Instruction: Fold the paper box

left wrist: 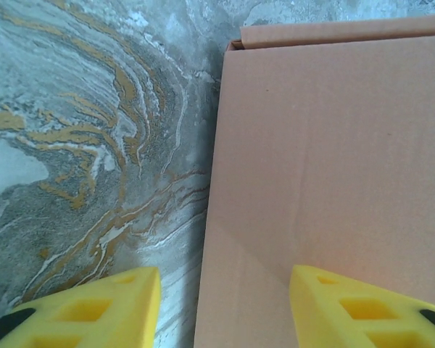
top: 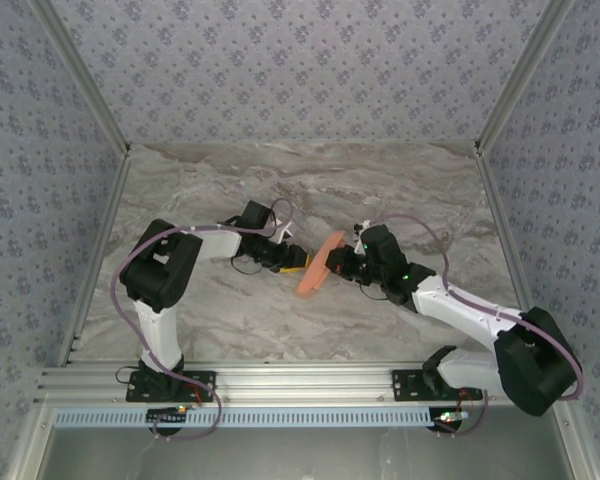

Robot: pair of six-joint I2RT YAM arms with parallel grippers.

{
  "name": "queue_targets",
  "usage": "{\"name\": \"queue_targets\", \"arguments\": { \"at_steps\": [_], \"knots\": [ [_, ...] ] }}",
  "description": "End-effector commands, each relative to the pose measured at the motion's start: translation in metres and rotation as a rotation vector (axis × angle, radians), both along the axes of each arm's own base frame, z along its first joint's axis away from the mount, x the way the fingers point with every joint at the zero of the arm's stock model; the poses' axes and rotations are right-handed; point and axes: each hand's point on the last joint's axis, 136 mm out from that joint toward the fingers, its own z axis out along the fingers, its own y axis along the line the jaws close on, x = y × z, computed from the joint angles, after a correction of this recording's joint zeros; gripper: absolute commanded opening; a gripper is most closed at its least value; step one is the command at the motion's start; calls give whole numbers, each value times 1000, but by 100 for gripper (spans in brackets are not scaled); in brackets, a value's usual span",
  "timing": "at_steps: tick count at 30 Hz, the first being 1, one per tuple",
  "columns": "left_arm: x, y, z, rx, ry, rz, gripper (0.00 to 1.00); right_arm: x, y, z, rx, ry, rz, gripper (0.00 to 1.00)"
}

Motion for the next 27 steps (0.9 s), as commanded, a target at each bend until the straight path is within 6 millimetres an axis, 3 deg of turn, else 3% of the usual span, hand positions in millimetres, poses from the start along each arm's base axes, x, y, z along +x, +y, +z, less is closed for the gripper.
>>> {"name": "queue_targets", "arguments": {
  "at_steps": [1,6,9,14,21,27],
  "knots": [
    [18,5,2,68,-92,43,52,4,-11,-23,-129,23,-45,6],
    [36,33,12,176,-221,166,54,8,-9,-30,-174,27,-49,5],
    [41,52,42,193,-375,259,58,10,-7,-33,-187,30,-48,5],
    [18,74,85,152,-582,326,70,11,-5,-35,-197,31,-42,5],
    [-50,49,109,79,-806,197,83,13,-3,-34,-197,31,-38,5],
    [-67,25,106,150,-931,102,88,11,-2,-34,-201,34,-33,5]
  ]
}}
